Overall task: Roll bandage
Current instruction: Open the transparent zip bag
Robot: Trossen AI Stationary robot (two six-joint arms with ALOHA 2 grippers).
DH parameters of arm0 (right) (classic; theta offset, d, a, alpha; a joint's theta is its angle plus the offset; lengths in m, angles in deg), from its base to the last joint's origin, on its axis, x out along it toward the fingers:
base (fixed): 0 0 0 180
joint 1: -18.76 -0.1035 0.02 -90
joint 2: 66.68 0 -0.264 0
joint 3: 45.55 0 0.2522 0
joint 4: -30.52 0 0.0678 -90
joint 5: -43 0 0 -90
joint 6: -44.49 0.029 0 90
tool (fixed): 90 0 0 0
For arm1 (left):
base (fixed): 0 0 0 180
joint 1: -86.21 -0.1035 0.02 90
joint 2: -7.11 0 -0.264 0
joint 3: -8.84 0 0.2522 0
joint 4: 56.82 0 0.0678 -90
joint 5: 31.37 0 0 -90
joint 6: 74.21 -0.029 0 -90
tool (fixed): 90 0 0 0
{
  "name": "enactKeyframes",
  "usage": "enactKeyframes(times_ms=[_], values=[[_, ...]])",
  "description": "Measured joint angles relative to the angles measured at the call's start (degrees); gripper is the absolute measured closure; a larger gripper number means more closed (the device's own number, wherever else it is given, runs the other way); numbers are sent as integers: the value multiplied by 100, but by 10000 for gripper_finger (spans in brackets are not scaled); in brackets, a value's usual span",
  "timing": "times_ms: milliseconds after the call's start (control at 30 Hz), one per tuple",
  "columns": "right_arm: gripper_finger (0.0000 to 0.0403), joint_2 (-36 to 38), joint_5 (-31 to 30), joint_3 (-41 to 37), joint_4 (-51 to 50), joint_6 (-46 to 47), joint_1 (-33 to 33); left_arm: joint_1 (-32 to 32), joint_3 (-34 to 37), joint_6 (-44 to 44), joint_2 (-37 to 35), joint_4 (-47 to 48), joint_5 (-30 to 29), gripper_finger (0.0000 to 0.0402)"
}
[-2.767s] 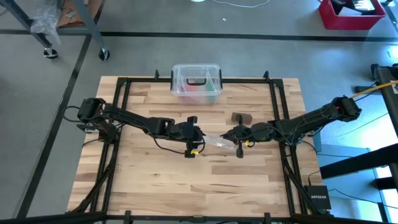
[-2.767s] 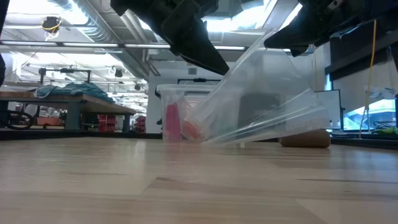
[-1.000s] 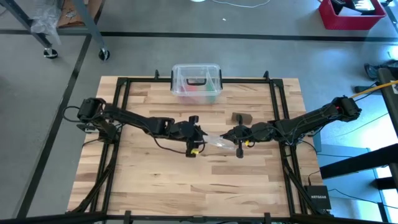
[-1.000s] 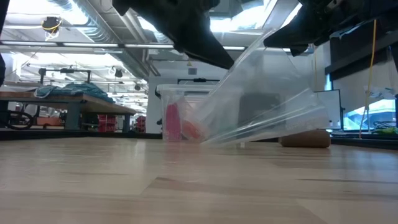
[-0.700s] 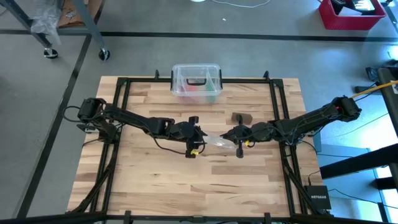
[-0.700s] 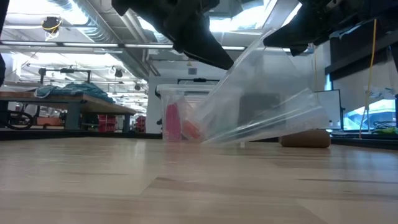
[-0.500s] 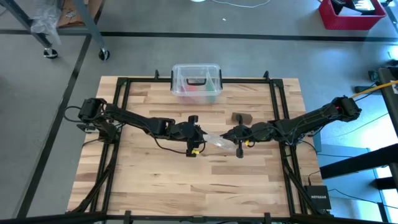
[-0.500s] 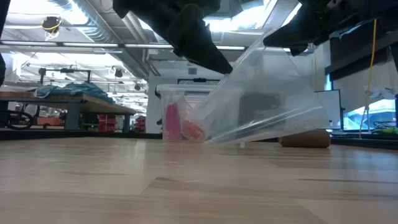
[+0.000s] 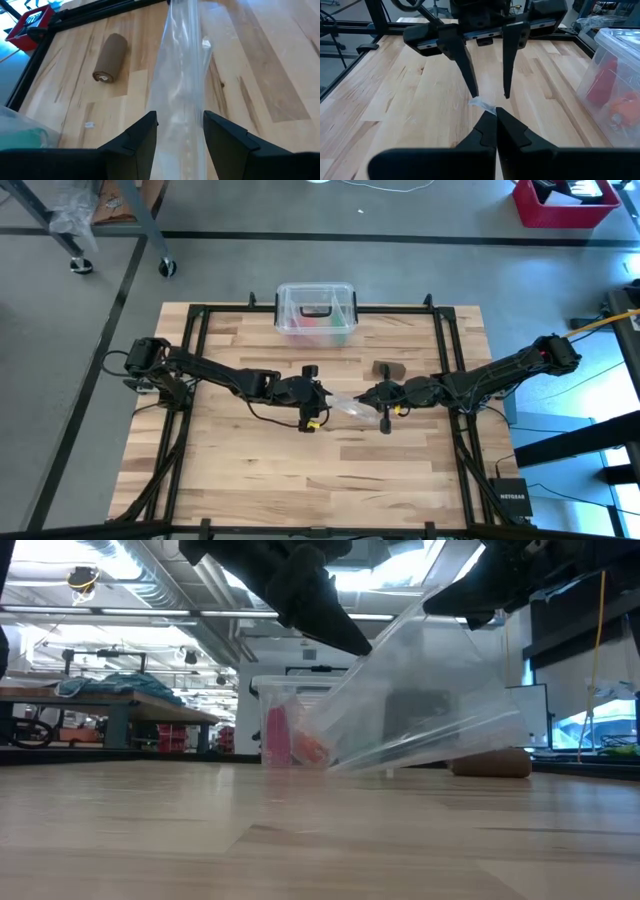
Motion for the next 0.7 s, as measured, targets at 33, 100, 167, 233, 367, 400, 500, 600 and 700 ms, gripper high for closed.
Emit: enactKeyframes(times_ms=[33, 100, 167, 233, 367, 400, 500, 600, 700], values=[[400, 0, 0, 0, -4, -2, 0, 0, 0, 0, 0, -1, 0, 249], [400, 0, 0, 0, 0, -2, 0, 4, 0, -28, 0, -3, 0, 249], [400, 0, 0, 0, -2, 0, 0, 4, 0, -60, -1, 13, -16, 249], [400, 0, 0, 0, 0, 0, 0, 4, 0, -59, -2, 64, -144, 249], [400, 0, 35, 0, 0, 0, 1, 4, 0, -58, -2, 63, -281, 249], [400, 0, 98, 0, 0, 0, 2, 4, 0, -62, -2, 53, -283, 249], [400, 0, 235, 0, 46, 1, 0, 4, 0, -69, -2, 19, -295, 249], [400, 0, 260, 0, 38, 34, 0, 20, 0, -168, -2, -19, -356, 249], [400, 0, 299, 0, 37, 74, 2, 70, -4, -314, -4, -160, -528, 249]])
